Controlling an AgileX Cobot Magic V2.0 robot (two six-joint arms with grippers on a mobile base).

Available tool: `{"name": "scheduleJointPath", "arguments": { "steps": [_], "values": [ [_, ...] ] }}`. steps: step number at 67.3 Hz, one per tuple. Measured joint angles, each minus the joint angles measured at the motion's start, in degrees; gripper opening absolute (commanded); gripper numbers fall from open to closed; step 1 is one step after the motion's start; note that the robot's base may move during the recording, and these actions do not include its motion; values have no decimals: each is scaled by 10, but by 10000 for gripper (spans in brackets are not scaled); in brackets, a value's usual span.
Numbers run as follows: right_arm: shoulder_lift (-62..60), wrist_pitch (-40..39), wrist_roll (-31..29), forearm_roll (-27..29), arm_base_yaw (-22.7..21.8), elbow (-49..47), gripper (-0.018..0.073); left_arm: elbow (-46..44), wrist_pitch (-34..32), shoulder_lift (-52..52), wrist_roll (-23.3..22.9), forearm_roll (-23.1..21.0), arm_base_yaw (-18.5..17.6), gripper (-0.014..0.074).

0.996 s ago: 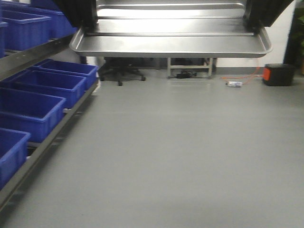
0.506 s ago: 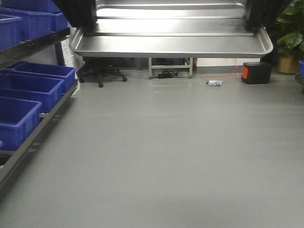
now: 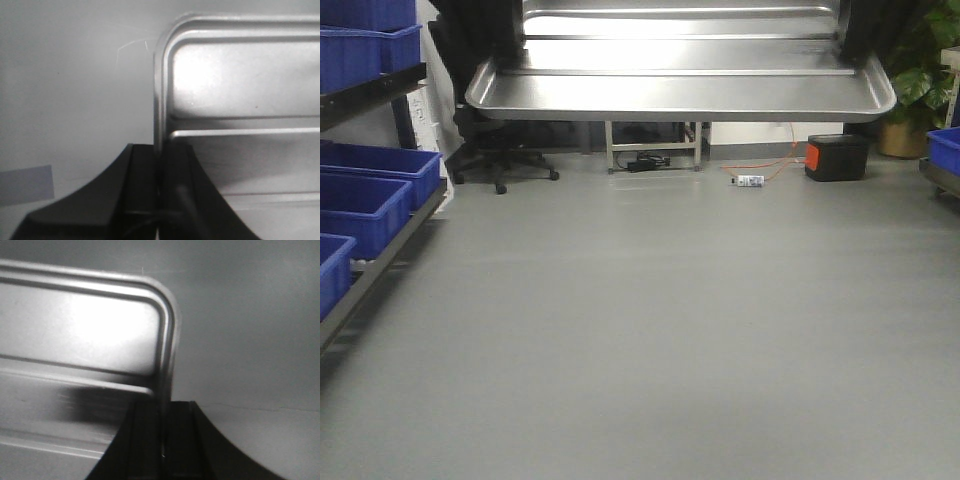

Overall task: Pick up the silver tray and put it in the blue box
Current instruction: 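Hold the tray in both grippers while the base turns away, then hold the tray while the base drives to the blue bin shelf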

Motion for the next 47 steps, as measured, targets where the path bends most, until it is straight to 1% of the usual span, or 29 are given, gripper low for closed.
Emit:
{"name": "scheduleJointPath", "arguments": {
  "steps": [47],
  "values": [
    [0, 0, 0, 0, 0, 0, 59, 0, 0, 0, 0, 0, 0, -105]
  ]
}}
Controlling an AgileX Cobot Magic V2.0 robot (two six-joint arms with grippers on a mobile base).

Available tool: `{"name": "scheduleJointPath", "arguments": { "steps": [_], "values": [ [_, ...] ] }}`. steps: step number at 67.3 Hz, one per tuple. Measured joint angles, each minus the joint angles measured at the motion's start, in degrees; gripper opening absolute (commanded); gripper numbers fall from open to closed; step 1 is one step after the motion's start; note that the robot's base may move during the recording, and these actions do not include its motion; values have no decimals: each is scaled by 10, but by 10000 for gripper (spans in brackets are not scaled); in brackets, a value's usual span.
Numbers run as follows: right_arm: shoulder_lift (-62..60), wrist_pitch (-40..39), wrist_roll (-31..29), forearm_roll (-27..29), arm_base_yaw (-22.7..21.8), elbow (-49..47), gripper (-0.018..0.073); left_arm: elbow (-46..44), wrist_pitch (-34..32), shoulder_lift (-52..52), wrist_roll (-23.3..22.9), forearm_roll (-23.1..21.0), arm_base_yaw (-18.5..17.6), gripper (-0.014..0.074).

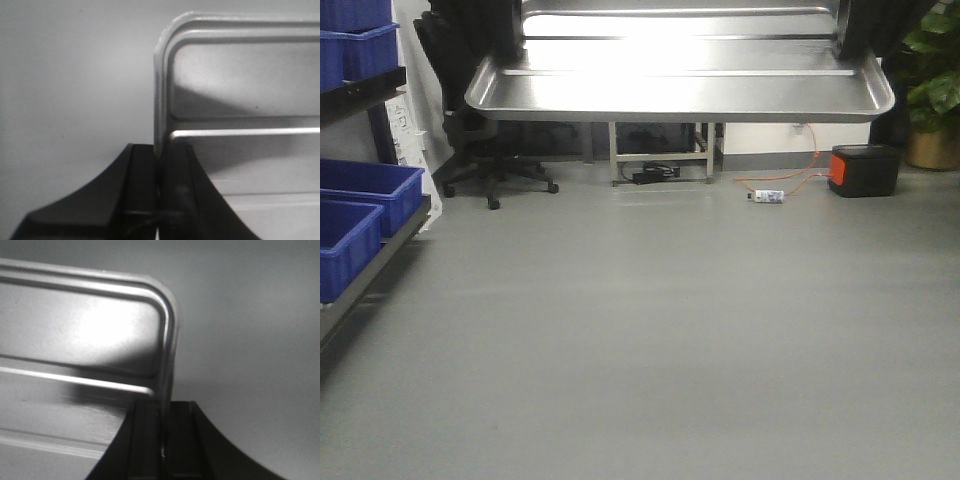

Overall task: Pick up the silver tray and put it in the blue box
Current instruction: 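Hold the tray while the base drives to the blue bin shelf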

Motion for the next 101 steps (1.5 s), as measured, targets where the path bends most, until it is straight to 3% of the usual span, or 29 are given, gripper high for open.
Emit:
{"name": "scheduleJointPath", "arguments": {
  "steps": [101],
  "values": [
    [0, 0, 0, 0, 0, 0, 59, 0, 0, 0, 0, 0, 0, -105]
  ]
}}
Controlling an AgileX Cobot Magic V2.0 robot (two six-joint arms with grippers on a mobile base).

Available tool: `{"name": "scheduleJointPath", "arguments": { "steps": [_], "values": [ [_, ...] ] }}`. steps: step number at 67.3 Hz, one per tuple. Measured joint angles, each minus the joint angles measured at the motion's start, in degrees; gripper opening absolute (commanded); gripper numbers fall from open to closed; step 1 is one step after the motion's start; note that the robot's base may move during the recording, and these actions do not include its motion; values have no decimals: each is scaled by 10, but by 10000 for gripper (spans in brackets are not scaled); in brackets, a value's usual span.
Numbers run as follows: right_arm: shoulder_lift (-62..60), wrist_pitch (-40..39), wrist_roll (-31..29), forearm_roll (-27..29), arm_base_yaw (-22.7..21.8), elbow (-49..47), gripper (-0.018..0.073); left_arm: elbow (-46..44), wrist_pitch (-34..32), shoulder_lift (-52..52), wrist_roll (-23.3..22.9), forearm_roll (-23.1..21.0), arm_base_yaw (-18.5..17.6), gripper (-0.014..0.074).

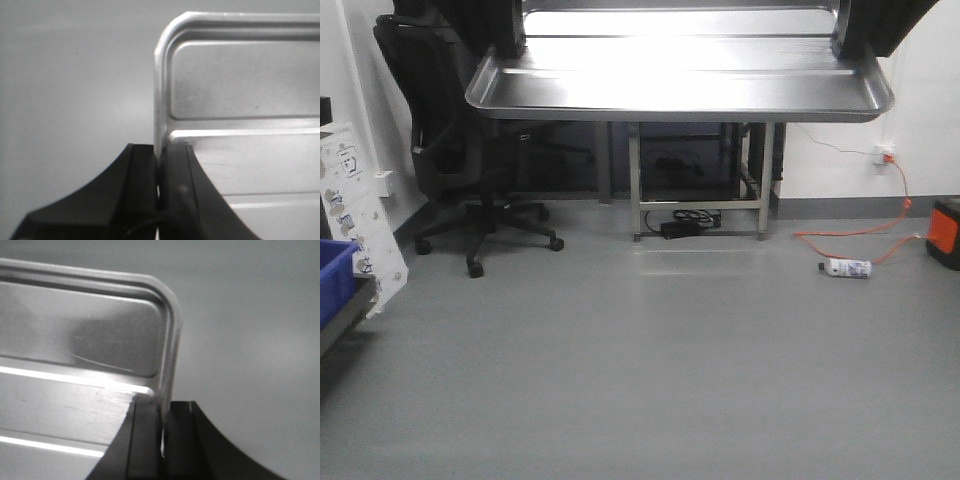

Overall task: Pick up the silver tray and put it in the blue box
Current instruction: 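Hold the tray while the base drives to the blue bin shelf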

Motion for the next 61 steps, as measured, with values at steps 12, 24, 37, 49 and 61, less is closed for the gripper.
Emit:
{"name": "scheduleJointPath", "arguments": {
  "steps": [12, 24, 37, 49, 61],
  "values": [
    [0, 0, 0, 0, 0, 0, 59, 0, 0, 0, 0, 0, 0, -105],
    [0, 0, 0, 0, 0, 0, 59, 0, 0, 0, 0, 0, 0, -105],
    [0, 0, 0, 0, 0, 0, 59, 0, 0, 0, 0, 0, 0, -105],
    [0, 0, 0, 0, 0, 0, 59, 0, 0, 0, 0, 0, 0, -105],
    [0, 0, 0, 0, 0, 0, 59, 0, -1, 0, 0, 0, 0, -105]
  ]
}}
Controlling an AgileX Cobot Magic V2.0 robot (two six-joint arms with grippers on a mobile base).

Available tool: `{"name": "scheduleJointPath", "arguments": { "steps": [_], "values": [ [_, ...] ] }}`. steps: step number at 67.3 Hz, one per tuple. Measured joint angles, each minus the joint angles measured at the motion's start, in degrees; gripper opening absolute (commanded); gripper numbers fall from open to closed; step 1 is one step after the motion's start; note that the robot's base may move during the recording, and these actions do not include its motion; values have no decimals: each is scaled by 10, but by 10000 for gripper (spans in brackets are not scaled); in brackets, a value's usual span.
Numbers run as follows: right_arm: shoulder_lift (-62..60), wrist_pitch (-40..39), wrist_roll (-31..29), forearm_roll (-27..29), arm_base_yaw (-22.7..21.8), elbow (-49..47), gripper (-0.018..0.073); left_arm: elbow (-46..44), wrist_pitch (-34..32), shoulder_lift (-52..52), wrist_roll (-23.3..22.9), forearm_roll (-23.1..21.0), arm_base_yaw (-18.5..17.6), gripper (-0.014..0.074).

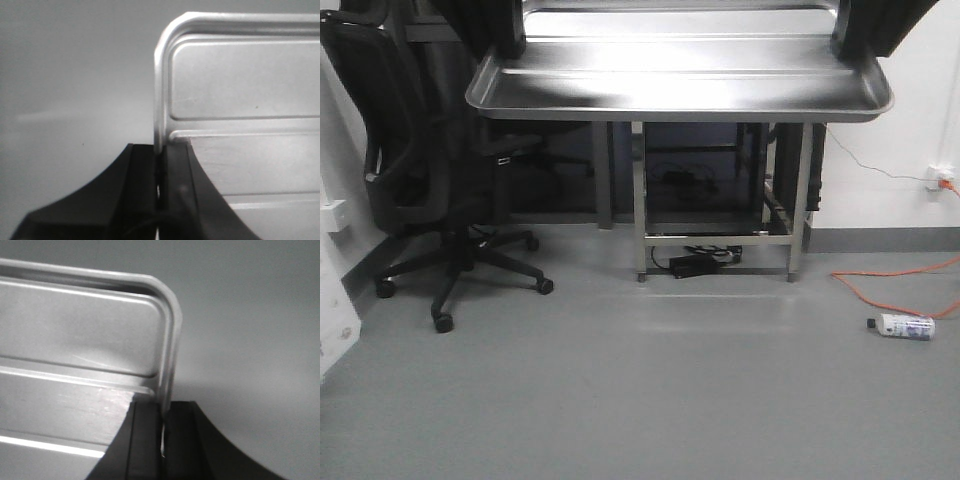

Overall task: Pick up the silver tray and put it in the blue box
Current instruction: 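Hold the tray while the base drives to the blue bin shelf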

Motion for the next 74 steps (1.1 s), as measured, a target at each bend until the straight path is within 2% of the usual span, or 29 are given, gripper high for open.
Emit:
{"name": "scheduleJointPath", "arguments": {
  "steps": [74],
  "values": [
    [0, 0, 0, -1, 0, 0, 59, 0, -1, 0, 0, 0, 0, -105]
  ]
}}
